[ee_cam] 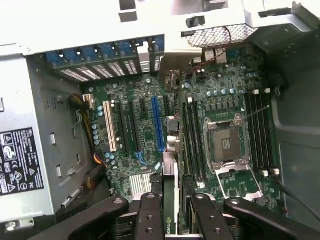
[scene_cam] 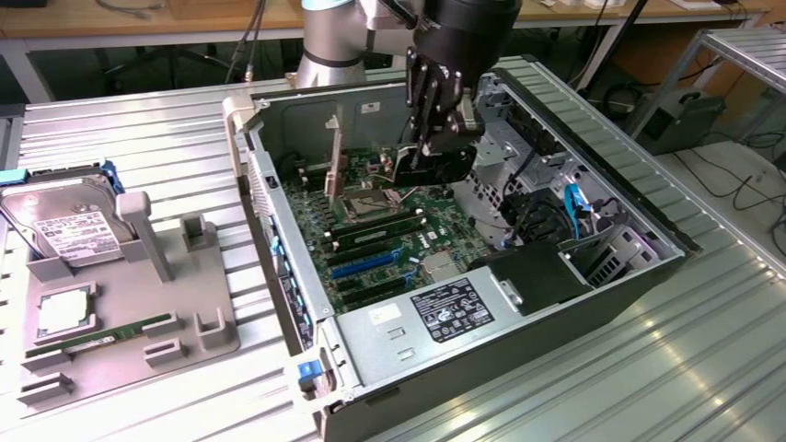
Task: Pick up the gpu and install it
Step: 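Insert the gpu into the slot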
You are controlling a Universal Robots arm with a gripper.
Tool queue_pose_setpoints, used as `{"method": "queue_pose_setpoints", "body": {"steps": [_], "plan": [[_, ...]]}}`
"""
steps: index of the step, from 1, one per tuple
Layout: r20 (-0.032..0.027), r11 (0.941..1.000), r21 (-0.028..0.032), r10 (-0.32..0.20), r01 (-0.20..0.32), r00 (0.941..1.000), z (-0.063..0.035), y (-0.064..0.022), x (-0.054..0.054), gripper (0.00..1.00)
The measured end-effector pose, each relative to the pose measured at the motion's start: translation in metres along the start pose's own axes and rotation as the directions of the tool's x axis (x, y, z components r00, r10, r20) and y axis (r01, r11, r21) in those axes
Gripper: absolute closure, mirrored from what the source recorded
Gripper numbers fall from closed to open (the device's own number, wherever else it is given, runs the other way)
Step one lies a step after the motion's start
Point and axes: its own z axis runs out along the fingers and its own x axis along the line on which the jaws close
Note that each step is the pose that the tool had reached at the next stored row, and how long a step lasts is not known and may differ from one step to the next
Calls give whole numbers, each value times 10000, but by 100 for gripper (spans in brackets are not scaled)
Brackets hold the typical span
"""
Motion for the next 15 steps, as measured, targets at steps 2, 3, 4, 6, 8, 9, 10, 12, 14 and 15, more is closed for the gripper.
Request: {"method": "queue_pose_setpoints", "body": {"steps": [2, 3, 4, 6, 8, 9, 10, 12, 14, 15], "plan": [[-14, 9991, -12, -424, 424, 9991, 11, 0, 0, 74], [-19, 9981, -15, -615, 615, 9981, 20, -1, 1, 74], [-22, 9973, -18, -731, 731, 9973, 35, 2, 2, 74], [-25, 9971, -19, -764, 764, 9971, 78, 52, 9, 74], [-26, 9970, -20, -768, 768, 9970, 124, 133, 20, 74], [-25, 9970, -20, -770, 770, 9970, 144, 159, 23, 74], [-24, 9969, -19, -786, 786, 9969, 168, 171, 26, 74], [-27, 9964, -21, -845, 845, 9964, 211, 172, 33, 74], [-30, 9957, -24, -921, 921, 9957, 257, 171, 42, 74], [-32, 9952, -26, -980, 980, 9952, 290, 169, 47, 74]]}}
